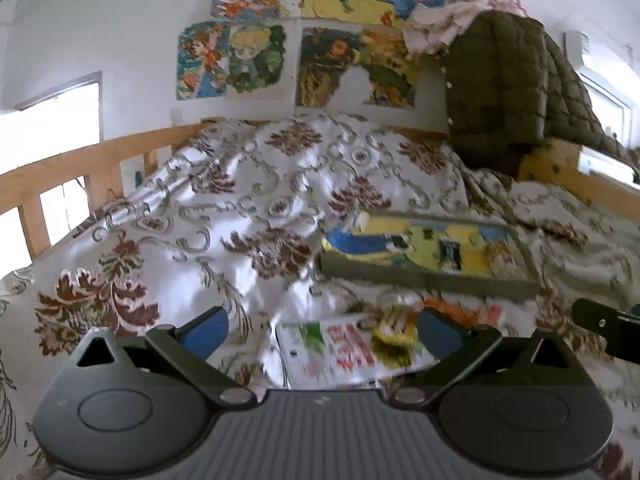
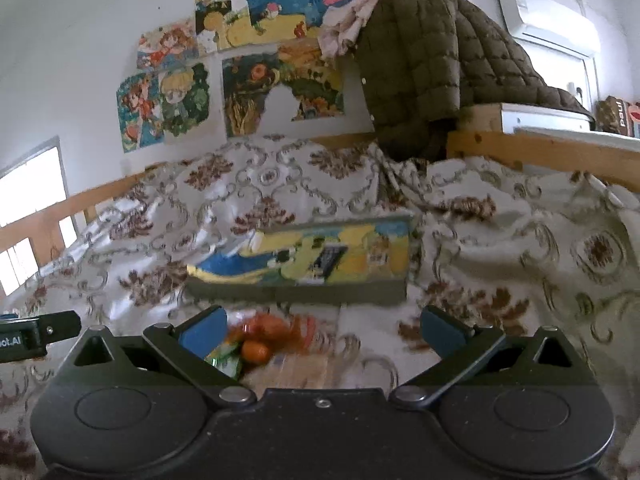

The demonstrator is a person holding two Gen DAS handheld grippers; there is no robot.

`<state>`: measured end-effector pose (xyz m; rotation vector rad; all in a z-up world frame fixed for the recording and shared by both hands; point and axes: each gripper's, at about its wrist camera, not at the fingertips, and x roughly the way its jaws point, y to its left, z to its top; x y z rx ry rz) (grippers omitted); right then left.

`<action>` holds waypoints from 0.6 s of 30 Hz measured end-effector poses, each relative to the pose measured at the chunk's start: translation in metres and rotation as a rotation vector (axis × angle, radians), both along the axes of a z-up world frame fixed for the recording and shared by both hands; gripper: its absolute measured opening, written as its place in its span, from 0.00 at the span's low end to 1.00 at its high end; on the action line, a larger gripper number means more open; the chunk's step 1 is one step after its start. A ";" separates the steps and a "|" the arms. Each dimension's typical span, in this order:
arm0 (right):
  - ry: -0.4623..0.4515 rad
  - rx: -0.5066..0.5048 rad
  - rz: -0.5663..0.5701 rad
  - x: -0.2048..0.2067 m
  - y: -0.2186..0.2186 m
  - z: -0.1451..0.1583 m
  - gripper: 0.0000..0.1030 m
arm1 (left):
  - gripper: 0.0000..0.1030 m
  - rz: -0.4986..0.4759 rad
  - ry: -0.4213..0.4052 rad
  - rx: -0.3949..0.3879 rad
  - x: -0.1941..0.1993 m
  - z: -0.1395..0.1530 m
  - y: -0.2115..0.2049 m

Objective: Organize snacks
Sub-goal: 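Withdraw both tools from the box back toward the remaining snacks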

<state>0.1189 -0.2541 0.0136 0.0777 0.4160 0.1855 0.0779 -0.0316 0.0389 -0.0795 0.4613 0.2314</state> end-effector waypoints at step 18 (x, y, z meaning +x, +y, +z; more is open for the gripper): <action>0.111 -0.070 0.010 -0.041 0.023 -0.023 0.99 | 0.99 -0.038 0.086 -0.059 -0.029 -0.029 0.021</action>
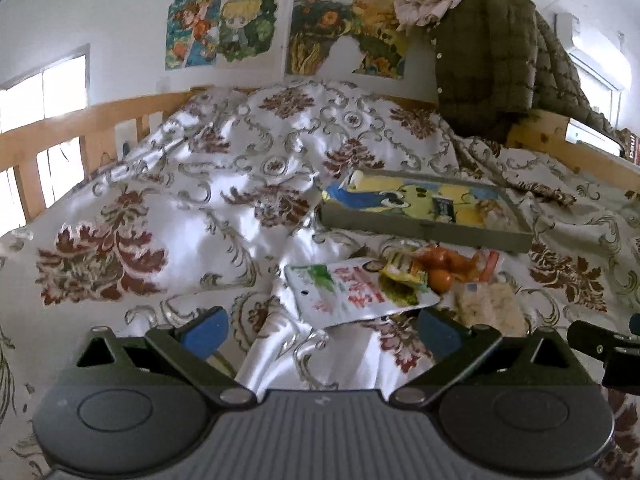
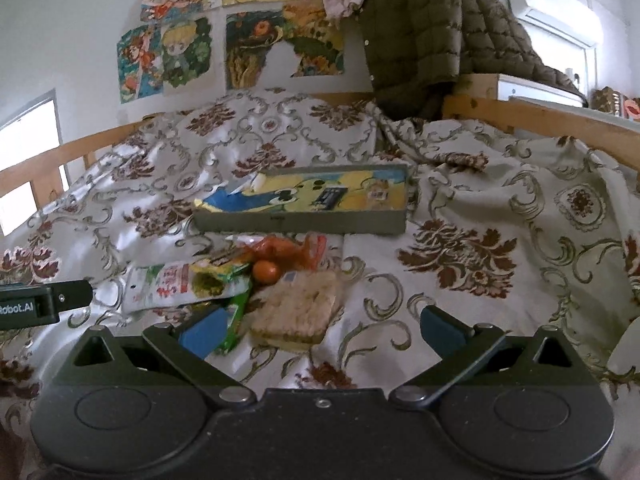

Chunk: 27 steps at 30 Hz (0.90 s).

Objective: Organize snacks
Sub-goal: 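Withdraw both tools from the box back toward the remaining snacks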

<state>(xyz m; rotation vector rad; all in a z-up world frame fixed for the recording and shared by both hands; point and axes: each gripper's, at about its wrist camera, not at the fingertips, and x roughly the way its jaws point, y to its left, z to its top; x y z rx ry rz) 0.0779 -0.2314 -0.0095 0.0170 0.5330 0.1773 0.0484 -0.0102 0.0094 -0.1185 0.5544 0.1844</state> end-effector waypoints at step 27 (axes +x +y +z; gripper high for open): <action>0.073 0.049 0.010 0.011 -0.001 -0.014 0.99 | 1.00 0.051 0.069 0.003 0.011 -0.012 0.001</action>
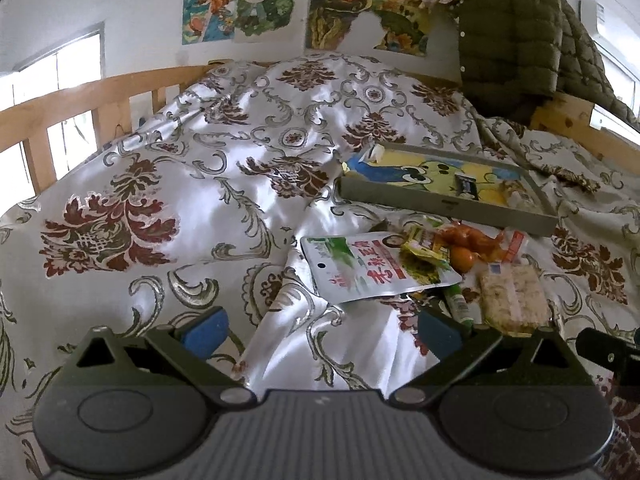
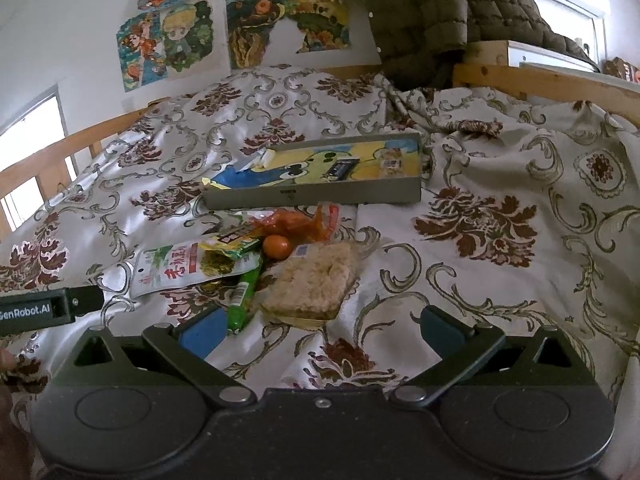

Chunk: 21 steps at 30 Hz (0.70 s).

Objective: Organize snacks
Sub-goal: 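Withdraw both tools from the box back toward the remaining snacks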

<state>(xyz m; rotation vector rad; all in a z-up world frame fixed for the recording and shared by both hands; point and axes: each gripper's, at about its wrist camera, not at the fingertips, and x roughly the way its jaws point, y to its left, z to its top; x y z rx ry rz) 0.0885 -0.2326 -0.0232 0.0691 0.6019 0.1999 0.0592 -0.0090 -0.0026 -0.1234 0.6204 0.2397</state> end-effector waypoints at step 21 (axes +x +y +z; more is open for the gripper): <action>-0.012 0.035 -0.027 0.014 -0.009 0.003 0.99 | 1.00 -0.020 -0.017 0.052 0.009 0.000 -0.009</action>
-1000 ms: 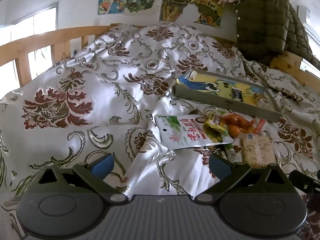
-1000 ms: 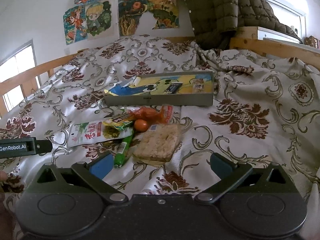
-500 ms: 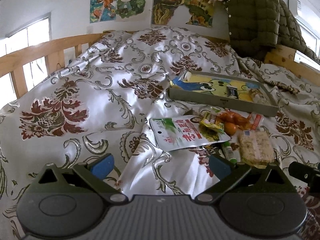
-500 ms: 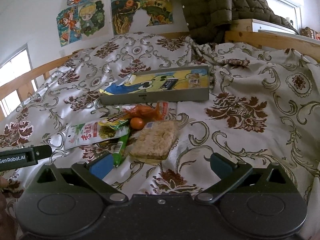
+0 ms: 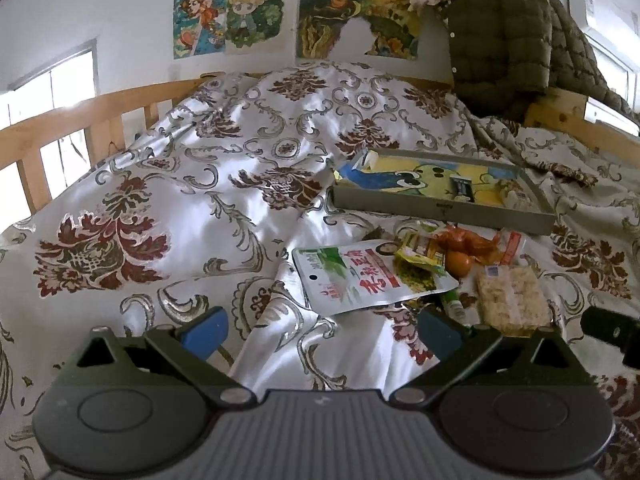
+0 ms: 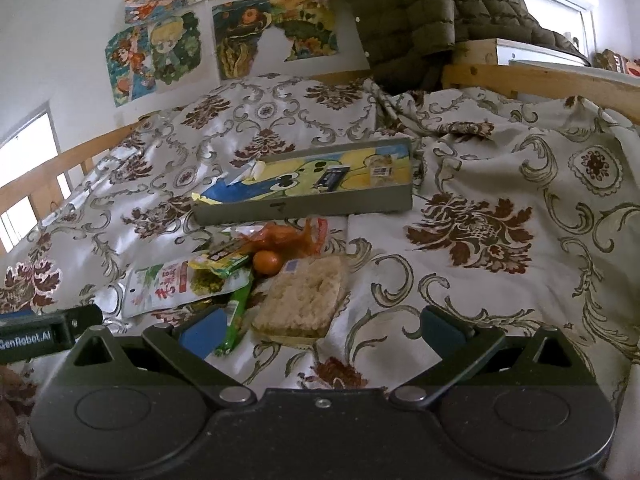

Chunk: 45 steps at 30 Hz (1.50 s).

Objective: Organize snacks
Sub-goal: 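Withdraw both tools from the box back toward the remaining snacks, then grasp the square rice-cracker bag with right gripper while left tool approaches the green tube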

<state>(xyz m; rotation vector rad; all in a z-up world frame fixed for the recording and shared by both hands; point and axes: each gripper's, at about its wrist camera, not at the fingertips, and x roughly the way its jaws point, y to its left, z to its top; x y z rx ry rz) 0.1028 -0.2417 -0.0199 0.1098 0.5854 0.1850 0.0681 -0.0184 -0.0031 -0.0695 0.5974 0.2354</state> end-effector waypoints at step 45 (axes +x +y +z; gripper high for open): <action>0.131 -0.457 0.124 0.106 0.005 -0.051 0.99 | 0.99 -0.372 0.238 -0.219 0.111 -0.034 -0.040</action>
